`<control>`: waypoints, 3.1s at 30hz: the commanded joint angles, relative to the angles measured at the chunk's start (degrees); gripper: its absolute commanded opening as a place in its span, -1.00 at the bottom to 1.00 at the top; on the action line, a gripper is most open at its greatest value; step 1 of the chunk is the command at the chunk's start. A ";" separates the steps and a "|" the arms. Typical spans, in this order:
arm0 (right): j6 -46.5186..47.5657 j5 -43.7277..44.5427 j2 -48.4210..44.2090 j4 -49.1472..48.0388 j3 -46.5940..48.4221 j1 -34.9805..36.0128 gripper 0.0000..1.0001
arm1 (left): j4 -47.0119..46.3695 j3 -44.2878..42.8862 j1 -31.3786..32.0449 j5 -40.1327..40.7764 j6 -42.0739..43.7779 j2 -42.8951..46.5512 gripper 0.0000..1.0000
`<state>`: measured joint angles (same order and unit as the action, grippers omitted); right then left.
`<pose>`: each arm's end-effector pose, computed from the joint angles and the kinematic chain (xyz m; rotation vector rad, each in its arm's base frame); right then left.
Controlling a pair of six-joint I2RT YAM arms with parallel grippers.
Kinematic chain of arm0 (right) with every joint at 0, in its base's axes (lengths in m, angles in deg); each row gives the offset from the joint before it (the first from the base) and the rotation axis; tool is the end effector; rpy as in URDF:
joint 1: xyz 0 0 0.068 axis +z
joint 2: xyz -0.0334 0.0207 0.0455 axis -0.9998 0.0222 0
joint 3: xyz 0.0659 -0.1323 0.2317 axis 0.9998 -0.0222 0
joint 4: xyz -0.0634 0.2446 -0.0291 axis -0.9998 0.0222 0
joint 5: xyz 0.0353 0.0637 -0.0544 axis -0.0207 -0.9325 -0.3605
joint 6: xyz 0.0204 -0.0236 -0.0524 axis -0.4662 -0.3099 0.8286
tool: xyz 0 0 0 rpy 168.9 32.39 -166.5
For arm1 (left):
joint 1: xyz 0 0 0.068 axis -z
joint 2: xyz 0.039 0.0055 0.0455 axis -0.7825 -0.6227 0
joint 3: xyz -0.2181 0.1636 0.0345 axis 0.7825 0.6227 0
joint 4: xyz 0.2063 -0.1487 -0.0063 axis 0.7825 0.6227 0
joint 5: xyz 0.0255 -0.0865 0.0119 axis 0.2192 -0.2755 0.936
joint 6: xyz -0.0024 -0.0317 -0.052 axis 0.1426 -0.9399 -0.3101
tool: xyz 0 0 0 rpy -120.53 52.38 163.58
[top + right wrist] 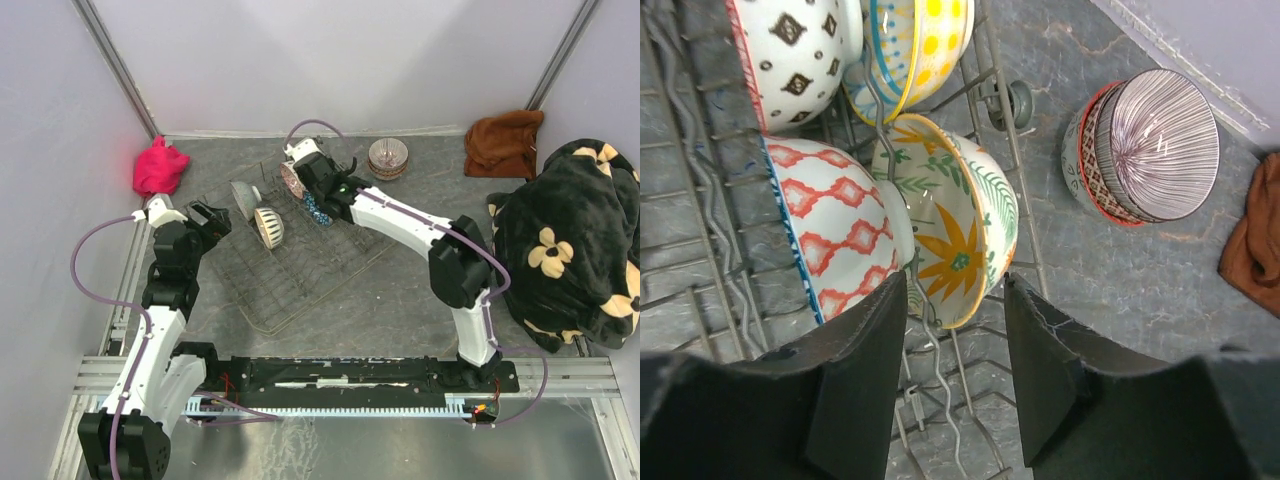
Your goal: Unload the bowls from the dish rack
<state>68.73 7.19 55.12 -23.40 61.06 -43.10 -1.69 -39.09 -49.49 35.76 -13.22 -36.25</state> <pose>0.3445 0.3151 0.2785 -0.5678 2.0551 -0.2385 0.1871 -0.0005 0.2702 -0.6423 1.7493 -0.3491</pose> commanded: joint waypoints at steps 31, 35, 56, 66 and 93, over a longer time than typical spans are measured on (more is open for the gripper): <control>7.84 20.81 13.01 -5.20 7.86 1.13 -0.38 | -2.09 -0.05 0.09 1.77 -1.19 0.28 0.99; 8.75 21.95 13.79 -6.17 7.98 1.14 -0.48 | -1.97 -0.06 0.15 1.83 -1.14 0.31 0.99; 12.53 27.41 9.46 -13.04 4.25 1.94 -0.98 | -2.12 -0.02 0.11 1.97 -1.37 -0.15 0.99; 21.55 33.58 5.87 -27.32 -1.87 3.62 -0.98 | -2.05 -0.08 0.11 1.81 -1.55 -0.15 0.99; 42.48 39.46 4.51 -54.39 -8.19 4.56 -0.98 | -2.17 0.04 0.11 1.80 -1.63 -0.32 0.99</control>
<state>107.70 44.30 64.37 -70.39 52.65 -38.53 -1.74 -38.88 -49.49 37.16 -13.22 -36.64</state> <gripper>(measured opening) 0.027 0.993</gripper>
